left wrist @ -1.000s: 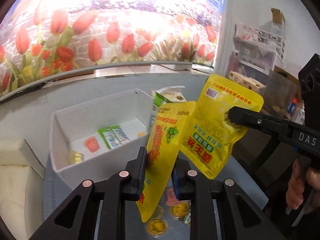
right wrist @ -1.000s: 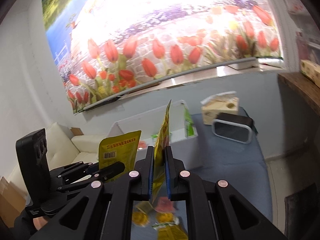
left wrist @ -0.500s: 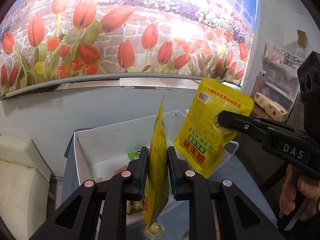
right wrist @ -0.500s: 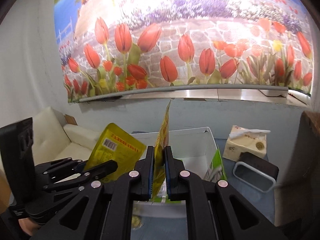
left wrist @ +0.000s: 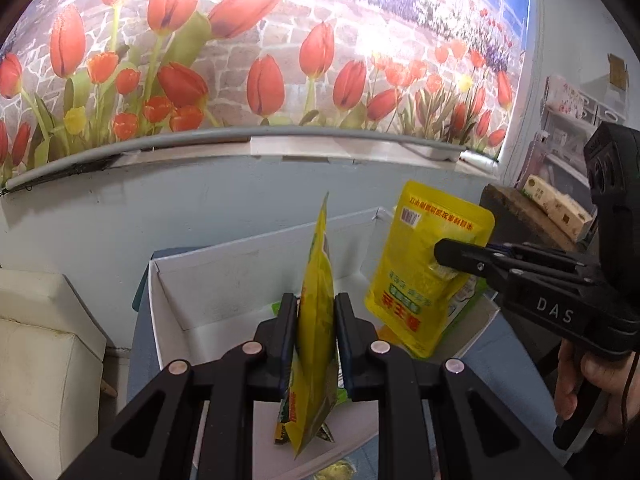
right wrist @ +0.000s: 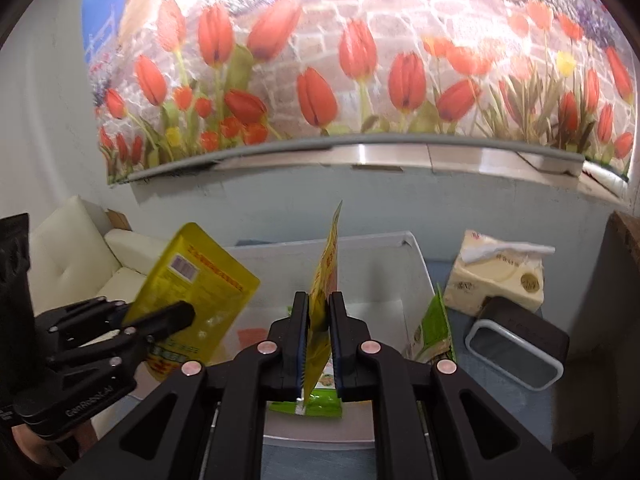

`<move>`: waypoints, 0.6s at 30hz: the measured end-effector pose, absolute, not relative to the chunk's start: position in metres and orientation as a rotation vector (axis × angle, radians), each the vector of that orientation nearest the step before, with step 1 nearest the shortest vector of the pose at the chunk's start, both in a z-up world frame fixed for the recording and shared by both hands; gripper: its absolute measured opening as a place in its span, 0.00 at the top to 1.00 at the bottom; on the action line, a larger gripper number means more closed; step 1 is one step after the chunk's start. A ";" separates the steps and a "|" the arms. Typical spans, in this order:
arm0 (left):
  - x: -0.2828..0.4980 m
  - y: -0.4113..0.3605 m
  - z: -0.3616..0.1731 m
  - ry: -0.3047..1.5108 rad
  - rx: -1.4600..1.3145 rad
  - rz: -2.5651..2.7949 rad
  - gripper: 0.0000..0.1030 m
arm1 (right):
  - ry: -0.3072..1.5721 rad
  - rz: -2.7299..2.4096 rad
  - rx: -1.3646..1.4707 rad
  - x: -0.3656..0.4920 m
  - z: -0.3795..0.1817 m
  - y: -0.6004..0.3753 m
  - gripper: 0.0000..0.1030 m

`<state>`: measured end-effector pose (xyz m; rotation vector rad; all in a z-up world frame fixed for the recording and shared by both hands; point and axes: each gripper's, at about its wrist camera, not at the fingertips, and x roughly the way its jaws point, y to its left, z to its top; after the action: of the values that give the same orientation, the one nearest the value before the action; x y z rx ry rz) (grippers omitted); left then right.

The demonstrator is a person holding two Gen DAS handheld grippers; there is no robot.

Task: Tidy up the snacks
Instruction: 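Carry both yellow packets over the box and release them with both grippers, then move both grippers back to the jelly cups on the table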

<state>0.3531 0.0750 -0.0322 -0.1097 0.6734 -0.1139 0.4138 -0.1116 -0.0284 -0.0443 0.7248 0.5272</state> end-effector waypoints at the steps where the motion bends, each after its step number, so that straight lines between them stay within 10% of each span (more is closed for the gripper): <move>1: 0.354 0.074 -0.035 0.679 -0.094 -0.090 0.53 | 0.725 0.512 -0.050 0.415 -0.030 -0.112 0.48; 2: 0.354 0.074 -0.036 0.676 -0.092 -0.086 0.41 | 0.714 0.492 -0.050 0.415 -0.030 -0.114 0.18; 4: 0.350 0.075 -0.036 0.655 -0.097 -0.084 0.02 | 0.666 0.472 -0.047 0.412 -0.026 -0.119 0.11; 18: 0.322 0.076 -0.025 0.682 -0.104 -0.043 0.00 | 0.673 0.503 0.051 0.383 -0.013 -0.151 0.00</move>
<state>0.3221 0.0762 -0.0249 -0.1037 0.6824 -0.0430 0.3826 -0.1506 -0.0125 0.0508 0.6727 0.5029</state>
